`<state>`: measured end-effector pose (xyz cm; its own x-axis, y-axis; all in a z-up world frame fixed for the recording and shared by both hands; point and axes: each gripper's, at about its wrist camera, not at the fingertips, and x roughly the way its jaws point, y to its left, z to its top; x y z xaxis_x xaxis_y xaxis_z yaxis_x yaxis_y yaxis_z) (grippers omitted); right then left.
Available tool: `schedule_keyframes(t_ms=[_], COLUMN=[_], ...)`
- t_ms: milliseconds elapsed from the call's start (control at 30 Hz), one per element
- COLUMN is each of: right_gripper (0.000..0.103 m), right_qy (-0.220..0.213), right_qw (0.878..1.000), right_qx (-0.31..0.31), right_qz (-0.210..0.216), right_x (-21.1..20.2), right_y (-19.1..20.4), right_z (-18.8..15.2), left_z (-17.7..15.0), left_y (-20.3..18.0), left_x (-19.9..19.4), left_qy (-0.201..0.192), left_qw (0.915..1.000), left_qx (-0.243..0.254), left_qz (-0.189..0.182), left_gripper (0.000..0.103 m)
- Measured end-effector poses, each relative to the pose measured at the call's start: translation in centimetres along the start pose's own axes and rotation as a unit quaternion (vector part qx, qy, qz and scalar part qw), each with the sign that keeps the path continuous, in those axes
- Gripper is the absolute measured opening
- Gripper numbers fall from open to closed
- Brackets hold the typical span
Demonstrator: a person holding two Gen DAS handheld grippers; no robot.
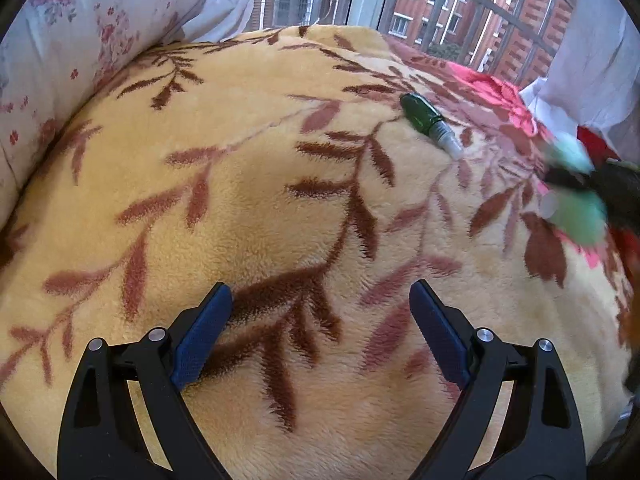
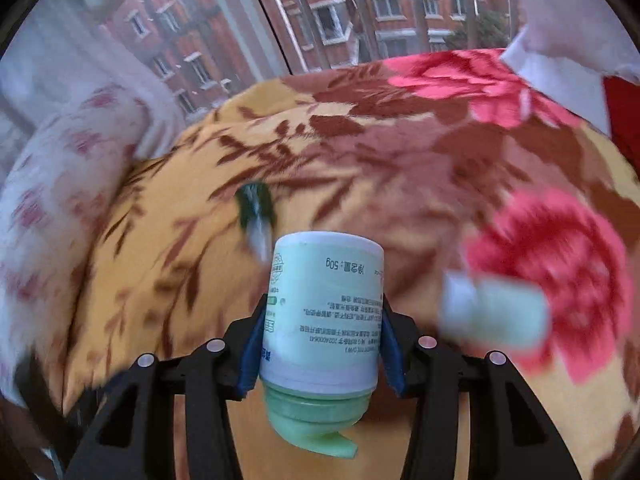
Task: Collect trash
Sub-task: 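Grasp the green-capped lotion tube with the right tool while the left tool grasps the green spray bottle, then carry both held items down over the orange bin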
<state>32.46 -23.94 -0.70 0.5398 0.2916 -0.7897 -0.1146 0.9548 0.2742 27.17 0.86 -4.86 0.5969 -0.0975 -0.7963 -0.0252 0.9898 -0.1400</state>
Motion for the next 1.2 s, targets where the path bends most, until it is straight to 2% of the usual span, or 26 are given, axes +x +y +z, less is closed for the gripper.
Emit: schedule_keyframes(t_ms=[133, 200, 333, 467, 567, 633, 733, 767, 800, 867, 900, 933, 967, 1033, 1133, 1200], right_gripper=[0.049, 0.049, 0.049, 0.049, 0.049, 0.048, 0.048, 0.048, 0.048, 0.048, 0.048, 0.048, 0.048, 0.048, 0.048, 0.048], right_qy=[-0.024, -0.026, -0.018, -0.003, 0.007, 0.013, 0.014, 0.015, 0.015, 0.014, 0.013, 0.012, 0.011, 0.012, 0.018, 0.02], right_qw=[1.0, 1.0, 1.0, 1.0, 1.0, 1.0, 0.999, 0.999, 0.999, 0.999, 0.999, 0.999, 0.999, 0.999, 0.999, 0.999], right_qx=[0.011, 0.016, 0.004, 0.019, 0.017, 0.018, 0.022, 0.023, 0.024, 0.025, 0.024, 0.023, 0.023, 0.023, 0.024, 0.022], right_qz=[0.014, 0.009, -0.024, -0.001, 0.008, 0.018, 0.026, 0.027, 0.029, 0.032, 0.032, 0.032, 0.031, 0.031, 0.031, 0.028], right_x=[-4.3, -5.3, -4.5, -3.5, -2.7, -2.3, -2.1, -1.9, -1.9, -1.7, -1.7, -1.7, -1.8, -1.7, -1.4, -1.4], right_y=[-2.9, -4.1, -5.8, -7.0, -7.1, -7.2, -7.3, -7.2, -7.3, -7.3, -7.3, -7.3, -7.2, -7.2, -7.3, -7.2], right_z=[-4.7, -5.9, -7.3, -7.9, -8.5, -8.8, -8.9, -8.9, -9.0, -9.0, -9.0, -9.0, -9.0, -9.0, -8.9, -8.9], left_z=[1.5, 2.9, 6.2, 9.7, 12.3, 13.8, 15.1, 15.1, 14.9, 14.6, 14.4, 14.4, 14.3, 14.0, 12.9, 12.1], left_y=[-1.3, -2.6, -6.3, -9.0, -10.3, -10.5, -10.3, -10.3, -10.8, -12.1, -12.4, -12.6, -12.7, -13.0, -12.8, -11.8], left_x=[-0.3, 0.0, 2.1, 5.1, 7.7, 9.9, 13.0, 14.3, 14.7, 14.7, 14.5, 14.2, 13.9, 13.0, 11.5, 9.6], left_qy=[0.006, 0.003, -0.001, -0.005, -0.001, 0.014, 0.048, 0.059, 0.046, 0.024, 0.016, 0.007, 0.002, -0.013, -0.026, -0.034], left_qw=[1.0, 1.0, 0.9997, 0.9995, 0.9987, 0.9976, 0.9952, 0.9935, 0.9933, 0.9925, 0.9927, 0.9934, 0.9942, 0.9938, 0.9909, 0.991], left_qx=[0.001, -0.001, 0.005, -0.001, -0.01, -0.029, -0.062, -0.066, -0.051, -0.015, -0.004, 0.009, 0.02, 0.051, 0.085, 0.094], left_qz=[-0.002, 0.004, 0.023, 0.03, 0.05, 0.062, 0.058, 0.071, 0.093, 0.119, 0.119, 0.114, 0.106, 0.097, 0.1, 0.089], left_gripper=[0.088, 0.088, 0.088, 0.088, 0.088, 0.088, 0.088, 0.089, 0.09, 0.082, 0.071, 0.056, 0.046, 0.04, 0.039, 0.039])
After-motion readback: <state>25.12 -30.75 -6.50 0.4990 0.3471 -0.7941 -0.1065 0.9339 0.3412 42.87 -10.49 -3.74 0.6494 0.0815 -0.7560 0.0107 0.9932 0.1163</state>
